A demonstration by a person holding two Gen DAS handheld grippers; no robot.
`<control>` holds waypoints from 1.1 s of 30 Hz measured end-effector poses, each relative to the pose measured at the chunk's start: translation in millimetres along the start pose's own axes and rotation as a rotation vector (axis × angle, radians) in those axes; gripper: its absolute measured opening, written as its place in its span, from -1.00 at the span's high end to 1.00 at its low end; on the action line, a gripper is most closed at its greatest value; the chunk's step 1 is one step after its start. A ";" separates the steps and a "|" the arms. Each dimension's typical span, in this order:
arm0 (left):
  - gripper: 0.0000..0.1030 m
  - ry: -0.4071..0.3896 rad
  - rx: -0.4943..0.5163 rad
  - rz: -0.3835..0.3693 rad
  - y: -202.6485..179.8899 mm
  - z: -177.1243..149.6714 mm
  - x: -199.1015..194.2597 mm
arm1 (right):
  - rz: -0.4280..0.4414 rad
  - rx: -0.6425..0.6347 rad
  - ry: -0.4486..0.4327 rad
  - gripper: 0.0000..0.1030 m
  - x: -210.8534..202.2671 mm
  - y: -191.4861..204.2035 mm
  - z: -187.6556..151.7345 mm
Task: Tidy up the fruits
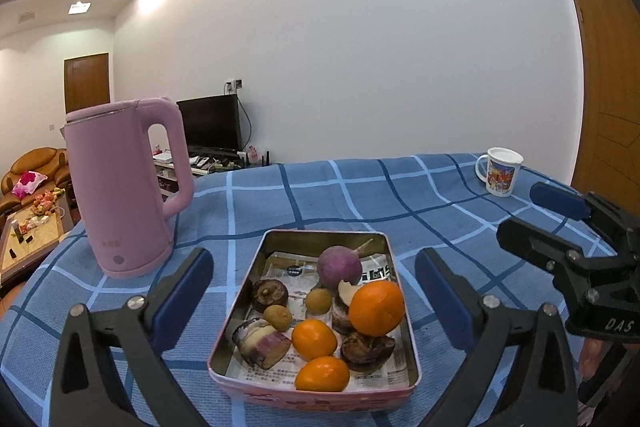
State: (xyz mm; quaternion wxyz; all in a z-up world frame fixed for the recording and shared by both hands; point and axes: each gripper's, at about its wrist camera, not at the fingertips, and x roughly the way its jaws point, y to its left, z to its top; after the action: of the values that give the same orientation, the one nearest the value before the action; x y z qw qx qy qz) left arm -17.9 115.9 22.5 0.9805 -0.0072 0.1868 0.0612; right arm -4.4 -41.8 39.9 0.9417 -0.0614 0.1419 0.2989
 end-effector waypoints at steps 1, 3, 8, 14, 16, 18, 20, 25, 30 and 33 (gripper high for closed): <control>-0.99 -0.005 0.002 0.002 -1.3 0.7 -1.1 | 0.002 -0.003 -0.004 -0.56 -2.0 0.6 0.2; -0.99 -0.009 0.002 0.002 -3.0 1.7 -2.5 | 0.003 -0.007 -0.010 -0.57 -4.3 1.6 1.1; -0.99 -0.016 0.007 0.005 -6.4 2.7 -4.8 | 0.002 -0.008 -0.020 -0.57 -9.5 1.7 2.0; -0.99 -0.013 0.012 0.003 -7.3 2.2 -3.6 | 0.003 0.001 -0.024 -0.57 -11.6 -0.1 0.6; -0.99 -0.012 0.014 0.005 -7.7 2.0 -3.1 | 0.002 0.002 -0.023 -0.57 -11.6 -0.6 0.0; -0.99 -0.009 0.016 0.004 -7.5 1.5 -2.0 | 0.001 0.004 -0.023 -0.57 -11.8 -0.4 0.0; -0.99 -0.008 0.019 0.007 -8.1 1.1 -2.1 | -0.001 0.007 -0.024 -0.57 -12.2 -0.7 -0.6; -1.00 -0.007 0.017 0.013 -7.9 0.5 -2.0 | -0.005 0.017 -0.029 -0.57 -14.6 -2.6 -0.9; -1.00 -0.018 0.023 0.037 -9.5 1.8 -4.2 | -0.006 0.022 -0.032 -0.58 -16.2 -5.8 -2.3; -1.00 -0.020 0.028 0.073 -12.0 3.5 -5.3 | -0.008 0.026 -0.031 -0.58 -16.6 -7.9 -3.7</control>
State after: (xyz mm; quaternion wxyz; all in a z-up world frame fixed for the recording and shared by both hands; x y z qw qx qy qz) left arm -20.1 103.4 27.6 0.9794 0.0140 0.1779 0.0945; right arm -13.6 -58.1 41.7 0.9456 -0.0452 0.1309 0.2944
